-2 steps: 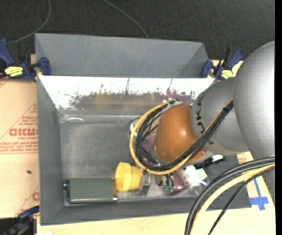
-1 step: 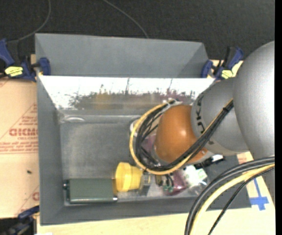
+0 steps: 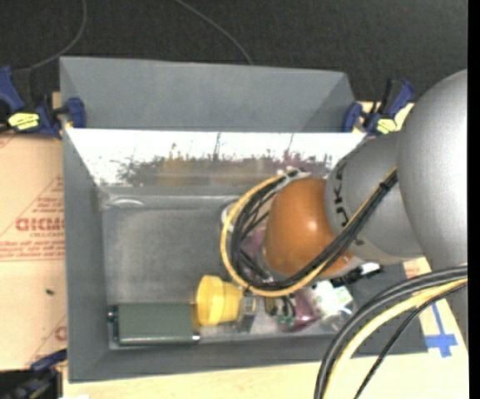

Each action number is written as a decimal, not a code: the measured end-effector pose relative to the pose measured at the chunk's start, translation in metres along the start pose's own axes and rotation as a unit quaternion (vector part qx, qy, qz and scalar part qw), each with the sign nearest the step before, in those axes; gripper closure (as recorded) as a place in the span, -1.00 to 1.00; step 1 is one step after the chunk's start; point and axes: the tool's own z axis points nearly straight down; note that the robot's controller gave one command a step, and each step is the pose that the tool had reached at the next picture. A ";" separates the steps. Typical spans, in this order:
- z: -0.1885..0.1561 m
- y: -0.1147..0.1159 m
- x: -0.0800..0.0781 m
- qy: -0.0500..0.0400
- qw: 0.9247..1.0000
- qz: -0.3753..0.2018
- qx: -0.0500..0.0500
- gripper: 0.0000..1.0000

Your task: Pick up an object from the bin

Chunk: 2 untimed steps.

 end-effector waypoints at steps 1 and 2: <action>0.000 0.000 0.000 0.000 1.000 0.000 0.000 1.00; 0.000 0.000 0.000 0.000 1.000 0.000 0.000 1.00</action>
Offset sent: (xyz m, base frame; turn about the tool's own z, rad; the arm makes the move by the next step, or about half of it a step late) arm 0.0000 0.0000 0.0000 0.0000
